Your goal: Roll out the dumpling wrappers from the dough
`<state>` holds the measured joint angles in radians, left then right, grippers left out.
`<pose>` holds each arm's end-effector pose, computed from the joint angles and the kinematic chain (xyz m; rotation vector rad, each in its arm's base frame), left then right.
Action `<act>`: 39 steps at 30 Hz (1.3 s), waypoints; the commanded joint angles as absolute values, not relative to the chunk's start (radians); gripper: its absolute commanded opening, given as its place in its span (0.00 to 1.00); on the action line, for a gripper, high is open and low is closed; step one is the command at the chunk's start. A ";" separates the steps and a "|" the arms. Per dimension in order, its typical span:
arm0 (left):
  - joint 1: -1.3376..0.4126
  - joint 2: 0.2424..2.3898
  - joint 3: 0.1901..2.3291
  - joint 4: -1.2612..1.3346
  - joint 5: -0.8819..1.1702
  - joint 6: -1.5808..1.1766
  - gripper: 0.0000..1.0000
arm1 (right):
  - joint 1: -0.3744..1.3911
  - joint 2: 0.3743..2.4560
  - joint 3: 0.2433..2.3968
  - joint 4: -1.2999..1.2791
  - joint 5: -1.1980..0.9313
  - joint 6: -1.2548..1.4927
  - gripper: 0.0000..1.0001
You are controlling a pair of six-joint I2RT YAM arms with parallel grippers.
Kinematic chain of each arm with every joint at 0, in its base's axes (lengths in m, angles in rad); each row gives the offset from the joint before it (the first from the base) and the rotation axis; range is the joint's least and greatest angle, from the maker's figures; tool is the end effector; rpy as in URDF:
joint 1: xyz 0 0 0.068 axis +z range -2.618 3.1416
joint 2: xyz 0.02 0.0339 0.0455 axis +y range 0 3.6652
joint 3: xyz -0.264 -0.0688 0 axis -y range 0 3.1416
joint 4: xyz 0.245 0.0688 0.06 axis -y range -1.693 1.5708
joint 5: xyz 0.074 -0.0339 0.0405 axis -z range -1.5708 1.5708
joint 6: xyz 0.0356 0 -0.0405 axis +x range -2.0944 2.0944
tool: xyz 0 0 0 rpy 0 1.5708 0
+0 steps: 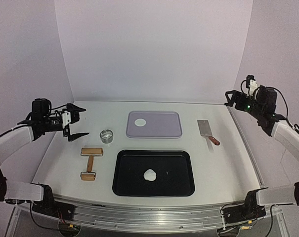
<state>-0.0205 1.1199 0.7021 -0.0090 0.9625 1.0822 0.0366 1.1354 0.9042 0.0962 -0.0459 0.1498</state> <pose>0.2385 -0.0341 0.2675 1.3937 1.1623 -0.2140 0.2692 0.0115 0.3404 0.0625 1.7077 0.1779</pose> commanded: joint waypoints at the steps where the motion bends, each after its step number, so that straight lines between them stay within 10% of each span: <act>1: -0.020 1.289 0.895 -0.918 0.861 2.100 1.00 | 0.150 1.214 1.027 0.007 -0.157 0.101 0.94; 6: -0.071 1.500 1.060 -1.107 0.568 2.457 0.82 | 0.330 1.305 1.133 -0.028 -0.135 0.009 0.94; 17: -0.284 1.673 1.099 -1.033 0.235 2.620 0.84 | 0.532 1.400 1.216 -0.028 -0.141 -0.045 0.94; 28: -0.370 1.726 1.026 -0.871 0.261 2.703 0.83 | 0.568 1.448 1.236 -0.027 -0.128 -0.022 0.94; 39: -0.376 1.788 0.995 -0.812 0.211 2.674 0.61 | 0.594 1.486 1.252 -0.026 -0.117 -0.011 0.94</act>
